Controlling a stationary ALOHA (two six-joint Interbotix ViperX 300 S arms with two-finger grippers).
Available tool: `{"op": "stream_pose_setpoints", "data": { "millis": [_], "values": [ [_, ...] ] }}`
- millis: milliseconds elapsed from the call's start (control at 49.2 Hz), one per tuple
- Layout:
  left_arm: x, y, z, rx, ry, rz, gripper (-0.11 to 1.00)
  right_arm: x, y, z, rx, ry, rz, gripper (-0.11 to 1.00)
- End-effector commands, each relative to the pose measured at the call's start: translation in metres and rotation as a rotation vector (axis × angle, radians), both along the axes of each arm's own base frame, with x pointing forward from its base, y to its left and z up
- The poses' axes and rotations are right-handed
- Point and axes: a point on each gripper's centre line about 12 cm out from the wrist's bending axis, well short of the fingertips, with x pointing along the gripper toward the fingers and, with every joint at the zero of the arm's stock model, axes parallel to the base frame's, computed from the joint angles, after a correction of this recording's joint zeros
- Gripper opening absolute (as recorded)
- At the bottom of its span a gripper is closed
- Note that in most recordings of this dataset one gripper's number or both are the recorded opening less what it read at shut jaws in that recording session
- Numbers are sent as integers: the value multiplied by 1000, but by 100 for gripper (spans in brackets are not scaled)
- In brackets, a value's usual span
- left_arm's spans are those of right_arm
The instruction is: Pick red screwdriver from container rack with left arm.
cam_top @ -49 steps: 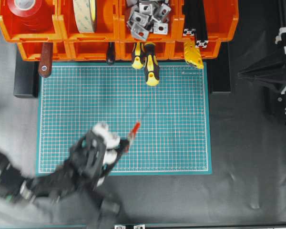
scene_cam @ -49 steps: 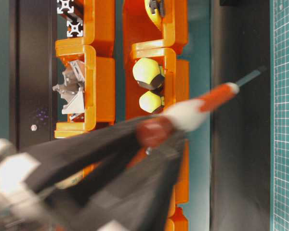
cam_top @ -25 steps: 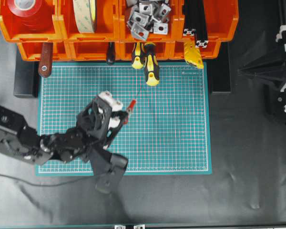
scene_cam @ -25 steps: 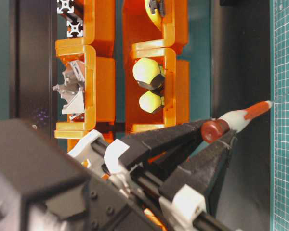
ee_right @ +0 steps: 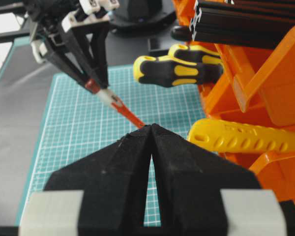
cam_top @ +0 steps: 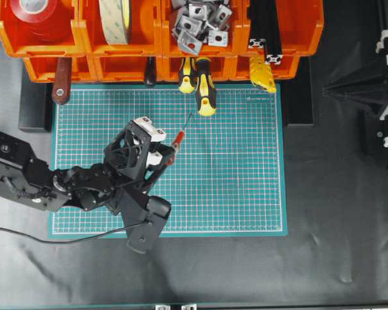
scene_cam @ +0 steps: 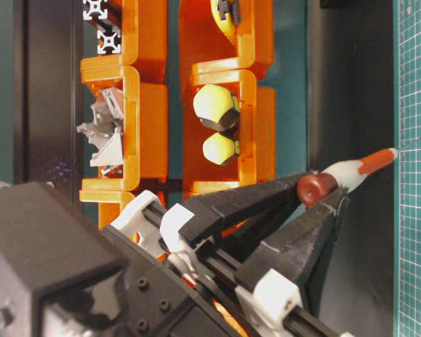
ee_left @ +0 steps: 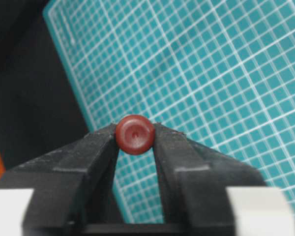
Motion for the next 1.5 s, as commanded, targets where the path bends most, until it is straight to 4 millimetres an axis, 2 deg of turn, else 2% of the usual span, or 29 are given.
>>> {"op": "stream_pose_setpoints", "data": {
  "millis": [0, 142, 203, 244, 386, 467, 569, 690, 853, 995, 1259, 1483],
  "values": [
    [-1, -4, 13, -40, -45, -19, 33, 2, -1, 12, 4, -19, -5, -1],
    [-3, -5, 7, -103, -53, 19, 75, 2, -1, 12, 5, -19, -5, -1],
    [-5, -5, 6, -137, -61, 51, 87, 2, -1, 12, 5, -19, -5, -1],
    [-6, -4, 5, -161, -68, 73, 89, 2, -1, 12, 5, -19, -5, -1],
    [-11, -4, 7, -237, -93, 143, 86, 2, -1, 12, 22, -18, -8, -1],
    [-15, -5, 14, -289, -122, 180, 85, 2, -1, 11, 35, -14, -11, -1],
    [-23, -7, 33, -377, -183, 234, 85, 1, -1, 11, 40, -8, -14, -1],
    [-42, -8, 61, -524, -272, 306, 85, 0, -1, 12, 38, -14, -12, -1],
    [-79, -8, 96, -707, -369, 343, 85, -1, -1, 14, 40, -23, -12, -1],
    [-114, 5, 118, -813, -439, 349, 84, -1, -1, 14, 40, -23, -12, -1],
    [-182, 38, 136, -915, -558, 302, 81, -1, -1, 14, 42, -26, -12, -1],
    [-226, 59, 136, -998, -649, 240, 79, -3, 0, 17, 40, -43, -12, -1]
  ]
}}
